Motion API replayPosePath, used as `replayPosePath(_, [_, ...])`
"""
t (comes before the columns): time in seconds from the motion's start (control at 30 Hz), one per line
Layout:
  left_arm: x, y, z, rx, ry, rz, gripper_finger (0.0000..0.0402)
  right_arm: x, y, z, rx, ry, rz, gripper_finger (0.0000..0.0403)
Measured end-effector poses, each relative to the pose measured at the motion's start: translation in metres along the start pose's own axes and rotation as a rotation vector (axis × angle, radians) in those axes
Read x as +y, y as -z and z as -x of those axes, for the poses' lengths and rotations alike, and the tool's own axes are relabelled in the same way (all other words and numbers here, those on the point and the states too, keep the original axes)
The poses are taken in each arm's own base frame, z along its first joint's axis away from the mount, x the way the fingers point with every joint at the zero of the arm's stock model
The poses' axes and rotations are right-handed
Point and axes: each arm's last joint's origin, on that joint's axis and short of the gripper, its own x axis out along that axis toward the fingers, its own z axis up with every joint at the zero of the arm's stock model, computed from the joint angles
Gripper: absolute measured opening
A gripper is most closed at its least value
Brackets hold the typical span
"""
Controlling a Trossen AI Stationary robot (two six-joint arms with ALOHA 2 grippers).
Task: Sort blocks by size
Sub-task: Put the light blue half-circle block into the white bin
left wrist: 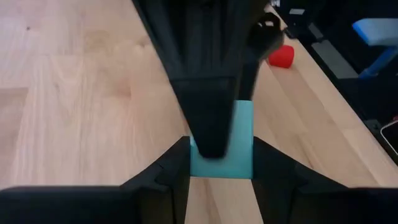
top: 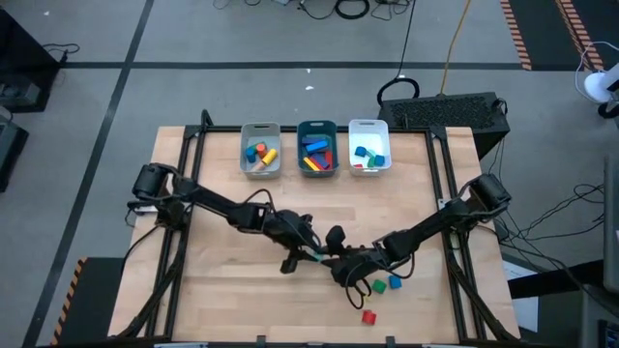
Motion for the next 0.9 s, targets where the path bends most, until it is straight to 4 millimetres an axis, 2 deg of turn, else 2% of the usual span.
replayPosePath(0.33, [0.0014,-0.0027,0.0007,-0.023,0.036,0.001,0.0135,-0.0063,0.0028,-0.0034,-0.002,0.009,-0.008,0.0163])
replayPosePath(0.5, [0.0010,-0.0024,0.0006,-0.019,0.042,0.012,0.0135,-0.0079,0.0021,-0.0038,-0.010,0.021,0.001,0.0114])
replayPosePath(0.6, [0.0006,-0.0024,0.0007,-0.016,0.058,0.082,0.0138,-0.0080,0.0020,-0.0038,-0.012,0.020,0.009,0.0077])
replayPosePath(0.77, [0.0010,-0.0025,0.0008,-0.015,0.065,0.114,0.0179,-0.0086,0.0018,-0.0039,-0.013,0.026,-0.016,0.0050])
replayPosePath(0.9, [0.0041,-0.0030,0.0017,-0.018,0.057,0.116,0.0224,-0.0084,0.0030,-0.0041,-0.001,0.028,-0.091,0.0050])
